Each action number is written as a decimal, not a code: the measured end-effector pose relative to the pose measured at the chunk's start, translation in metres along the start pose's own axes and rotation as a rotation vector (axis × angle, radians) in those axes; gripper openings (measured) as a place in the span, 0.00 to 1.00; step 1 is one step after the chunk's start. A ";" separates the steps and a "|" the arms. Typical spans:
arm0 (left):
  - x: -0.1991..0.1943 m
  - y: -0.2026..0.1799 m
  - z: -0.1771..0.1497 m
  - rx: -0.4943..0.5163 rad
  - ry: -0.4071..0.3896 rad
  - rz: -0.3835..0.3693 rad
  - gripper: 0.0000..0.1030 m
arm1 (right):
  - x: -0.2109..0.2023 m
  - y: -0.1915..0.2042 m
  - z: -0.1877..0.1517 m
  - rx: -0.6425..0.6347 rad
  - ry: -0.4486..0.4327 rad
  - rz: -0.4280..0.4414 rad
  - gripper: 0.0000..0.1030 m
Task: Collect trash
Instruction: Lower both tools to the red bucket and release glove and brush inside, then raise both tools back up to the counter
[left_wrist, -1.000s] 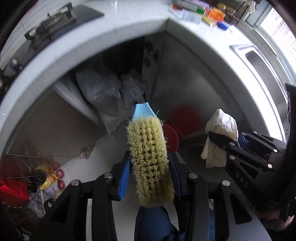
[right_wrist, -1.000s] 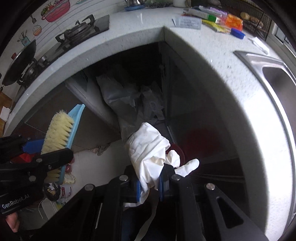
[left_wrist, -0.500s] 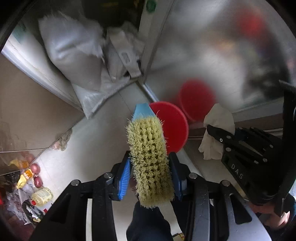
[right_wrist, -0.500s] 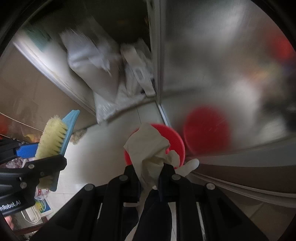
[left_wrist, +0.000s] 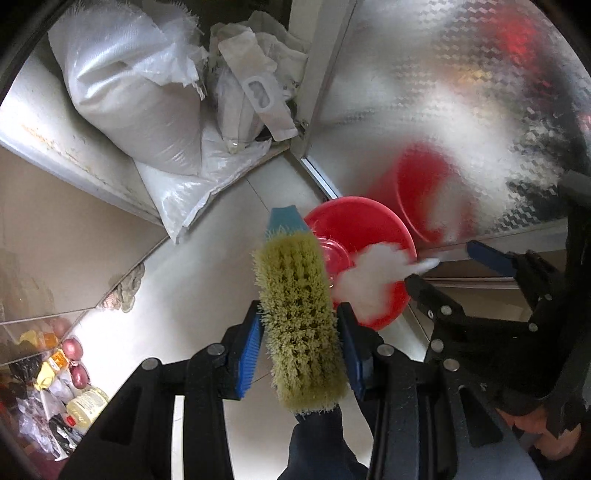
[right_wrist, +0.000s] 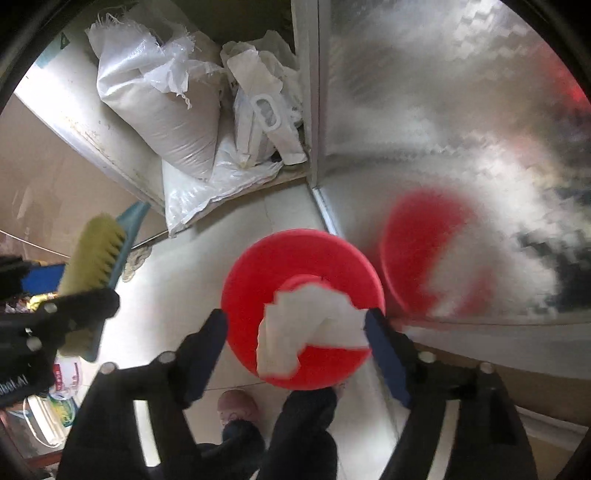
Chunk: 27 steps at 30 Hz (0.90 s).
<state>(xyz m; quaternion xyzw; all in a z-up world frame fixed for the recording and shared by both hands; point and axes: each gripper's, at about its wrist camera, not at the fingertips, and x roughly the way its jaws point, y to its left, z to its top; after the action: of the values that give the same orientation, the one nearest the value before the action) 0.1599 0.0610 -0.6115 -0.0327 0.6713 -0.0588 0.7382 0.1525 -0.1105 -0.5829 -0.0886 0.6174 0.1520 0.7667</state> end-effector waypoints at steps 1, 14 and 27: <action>-0.004 -0.001 0.000 0.006 0.006 0.001 0.37 | -0.004 -0.002 -0.002 0.006 -0.004 -0.004 0.89; -0.008 -0.040 -0.001 0.110 0.021 -0.115 0.37 | -0.039 -0.030 -0.033 0.140 -0.024 -0.110 1.00; -0.003 -0.051 0.011 0.189 -0.023 -0.070 0.72 | -0.043 -0.042 -0.039 0.186 -0.040 -0.151 1.00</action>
<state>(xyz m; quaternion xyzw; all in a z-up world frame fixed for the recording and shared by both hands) 0.1685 0.0103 -0.6007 0.0128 0.6527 -0.1471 0.7431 0.1231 -0.1678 -0.5513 -0.0603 0.6048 0.0377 0.7932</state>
